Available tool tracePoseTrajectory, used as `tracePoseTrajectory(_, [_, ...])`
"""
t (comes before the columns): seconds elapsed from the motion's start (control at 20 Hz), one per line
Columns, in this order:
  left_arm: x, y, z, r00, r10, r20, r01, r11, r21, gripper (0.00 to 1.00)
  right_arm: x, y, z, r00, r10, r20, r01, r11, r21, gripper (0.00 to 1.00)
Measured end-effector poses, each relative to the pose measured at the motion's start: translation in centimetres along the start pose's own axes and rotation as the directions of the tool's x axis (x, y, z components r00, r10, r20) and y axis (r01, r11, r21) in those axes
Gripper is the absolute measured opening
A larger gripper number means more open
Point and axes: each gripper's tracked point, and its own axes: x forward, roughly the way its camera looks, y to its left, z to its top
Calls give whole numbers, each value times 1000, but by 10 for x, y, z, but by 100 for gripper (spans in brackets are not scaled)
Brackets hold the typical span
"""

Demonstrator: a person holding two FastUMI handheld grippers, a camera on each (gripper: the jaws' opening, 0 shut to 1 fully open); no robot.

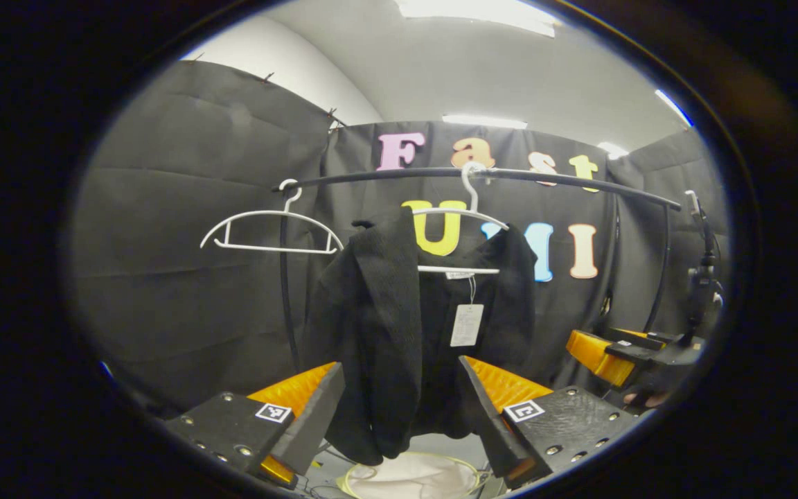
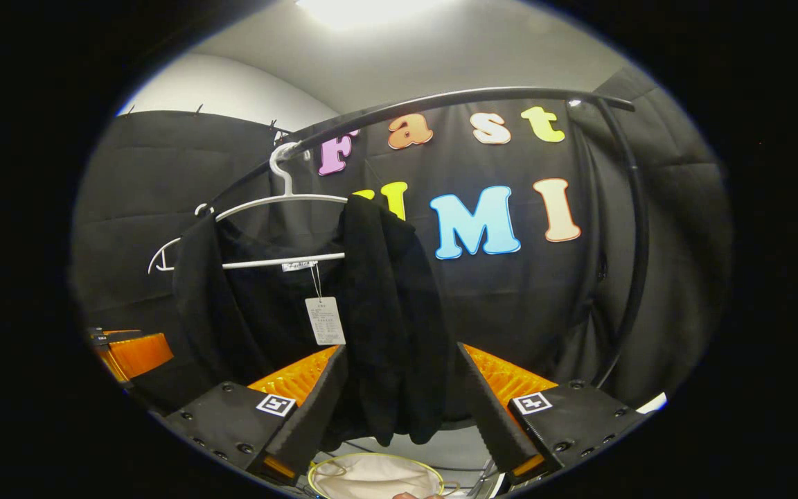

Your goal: Grasp the clothes on the hanger with both hands and then place them into the laundry hamper below.

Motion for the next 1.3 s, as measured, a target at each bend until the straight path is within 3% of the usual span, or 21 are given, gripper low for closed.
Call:
tracePoseTrajectory(0.05, [6,0,3,1000,12,0,-12,1000,0,94,8,1,1,1000,13,0,-13,1000,2,93])
tracePoseTrajectory(0.25, [33,-1,14,999,44,13,-44,999,-8,94,43,10,5,998,65,-4,-65,997,31,98])
tracePoseTrajectory(0.3, [39,-4,17,999,45,17,-45,999,-20,94,50,14,7,997,83,-6,-83,996,41,93])
tracePoseTrajectory(0.55, [74,-8,21,997,76,9,-75,996,-40,94,86,28,19,991,136,9,-136,990,22,92])
tracePoseTrajectory(0.65, [87,-5,22,995,101,1,-100,994,-47,94,99,35,23,988,155,11,-156,988,21,98])
tracePoseTrajectory(0.7, [93,-3,20,994,113,-7,-114,992,-57,94,105,38,23,986,164,7,-165,986,19,92])
tracePoseTrajectory(0.75, [99,-1,20,992,124,-13,-125,990,-71,94,111,41,24,985,171,4,-171,985,15,98])
tracePoseTrajectory(0.85, [110,6,20,989,150,-20,-151,983,-102,94,122,47,24,982,189,-4,-189,982,10,98])
tracePoseTrajectory(0.9, [115,9,20,986,162,-23,-164,980,-117,94,126,48,24,981,195,-7,-195,981,10,93])
tracePoseTrajectory(0.95, [120,12,20,985,172,-26,-174,976,-130,94,129,49,23,980,201,-9,-201,980,10,100])
tracePoseTrajectory(1.05, [129,18,19,982,189,-32,-191,971,-142,94,135,48,22,979,203,-12,-203,979,12,100])
tracePoseTrajectory(1.2, [133,25,23,977,214,-25,-215,966,-141,76,141,49,23,979,203,-13,-203,979,30,98])
tracePoseTrajectory(1.3, [138,20,22,981,193,-26,-195,971,-139,64,144,49,24,980,200,-11,-200,979,32,100])
